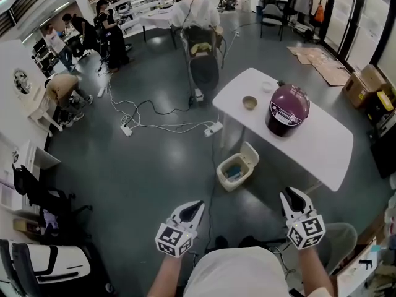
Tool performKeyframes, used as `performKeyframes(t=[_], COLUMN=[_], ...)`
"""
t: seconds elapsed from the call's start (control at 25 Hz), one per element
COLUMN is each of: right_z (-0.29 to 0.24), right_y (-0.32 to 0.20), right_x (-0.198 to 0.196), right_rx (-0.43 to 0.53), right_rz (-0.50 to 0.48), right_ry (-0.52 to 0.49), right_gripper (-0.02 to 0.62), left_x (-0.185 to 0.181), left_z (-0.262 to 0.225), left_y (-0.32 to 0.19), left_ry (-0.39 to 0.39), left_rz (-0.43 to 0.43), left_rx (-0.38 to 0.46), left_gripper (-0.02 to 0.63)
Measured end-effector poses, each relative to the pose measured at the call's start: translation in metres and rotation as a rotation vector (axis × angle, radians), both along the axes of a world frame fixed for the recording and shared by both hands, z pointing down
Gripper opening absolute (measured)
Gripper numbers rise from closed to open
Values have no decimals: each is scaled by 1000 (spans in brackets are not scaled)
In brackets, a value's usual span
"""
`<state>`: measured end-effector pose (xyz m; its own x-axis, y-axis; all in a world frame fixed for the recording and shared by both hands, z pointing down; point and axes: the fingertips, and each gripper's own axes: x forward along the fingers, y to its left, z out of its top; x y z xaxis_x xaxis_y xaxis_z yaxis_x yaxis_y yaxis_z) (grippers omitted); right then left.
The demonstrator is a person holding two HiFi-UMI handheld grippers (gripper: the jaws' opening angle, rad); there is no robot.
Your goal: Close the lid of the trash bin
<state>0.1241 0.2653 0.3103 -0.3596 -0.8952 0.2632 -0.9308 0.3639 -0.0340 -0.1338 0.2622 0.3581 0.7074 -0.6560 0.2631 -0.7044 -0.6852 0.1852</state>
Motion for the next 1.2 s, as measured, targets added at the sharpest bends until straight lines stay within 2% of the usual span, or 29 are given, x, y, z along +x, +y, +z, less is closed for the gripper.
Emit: performKeyframes(t=[0.28, 0.56, 0.8, 1.2], right_z=[1, 13, 22, 39], right_y=[1, -14, -48, -140], right_x=[-8, -1, 4, 38], right_rx=[-2, -22, -45, -91], right_rz=[12, 13, -12, -55], right_ry=[1, -1, -15, -31], right_gripper=[100, 100, 100, 94], left_x=[-14, -12, -8, 36], left_z=[3, 13, 20, 23], left_y=[-3, -15, -41, -120], left_ry=[7, 13, 9, 7], left_rz=[-4, -20, -47, -46], left_rx=[-9, -30, -60, -72], left_gripper=[17, 17, 17, 17])
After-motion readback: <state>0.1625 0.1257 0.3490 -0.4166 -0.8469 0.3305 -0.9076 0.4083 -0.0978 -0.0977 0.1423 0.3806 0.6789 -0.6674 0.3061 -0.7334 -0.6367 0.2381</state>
